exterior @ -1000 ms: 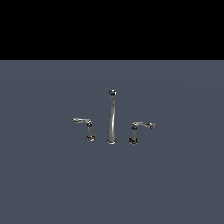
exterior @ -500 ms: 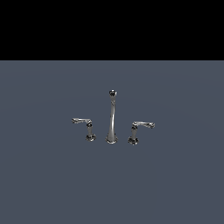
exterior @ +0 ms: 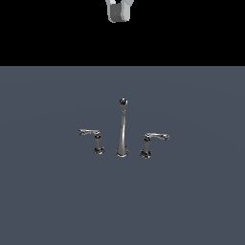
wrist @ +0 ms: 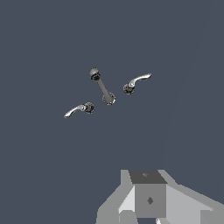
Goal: Turn on the faucet by rotating a designated handle.
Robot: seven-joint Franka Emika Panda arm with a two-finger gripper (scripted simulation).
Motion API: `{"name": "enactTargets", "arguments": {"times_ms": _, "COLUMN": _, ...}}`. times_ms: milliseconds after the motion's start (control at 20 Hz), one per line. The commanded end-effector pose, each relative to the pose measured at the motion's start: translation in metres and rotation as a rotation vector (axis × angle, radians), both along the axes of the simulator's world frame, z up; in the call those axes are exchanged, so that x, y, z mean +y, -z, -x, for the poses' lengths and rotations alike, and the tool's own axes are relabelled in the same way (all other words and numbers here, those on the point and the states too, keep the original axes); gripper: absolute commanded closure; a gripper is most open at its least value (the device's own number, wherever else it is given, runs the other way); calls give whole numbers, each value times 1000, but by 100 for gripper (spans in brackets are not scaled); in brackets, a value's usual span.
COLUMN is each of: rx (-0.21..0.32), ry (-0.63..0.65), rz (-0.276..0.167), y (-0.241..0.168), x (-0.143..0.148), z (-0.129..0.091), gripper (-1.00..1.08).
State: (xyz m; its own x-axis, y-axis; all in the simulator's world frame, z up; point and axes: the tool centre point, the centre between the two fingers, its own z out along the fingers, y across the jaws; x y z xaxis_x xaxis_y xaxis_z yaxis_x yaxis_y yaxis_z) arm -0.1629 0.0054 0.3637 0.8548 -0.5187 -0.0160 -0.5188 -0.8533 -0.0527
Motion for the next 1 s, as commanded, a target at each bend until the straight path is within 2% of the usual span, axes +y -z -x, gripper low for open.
{"name": "enactTargets", "arguments": {"times_ms": 0, "rx": 2, "ry": 73, "rz": 2, "y": 18, "x": -2, "z": -12, "gripper": 108}}
{"name": "enactTargets", "arguments": {"times_ms": 950, "rx": 22, "ry": 607, "rz": 18, "y": 150, "x": -47, "z": -93, "gripper": 108}}
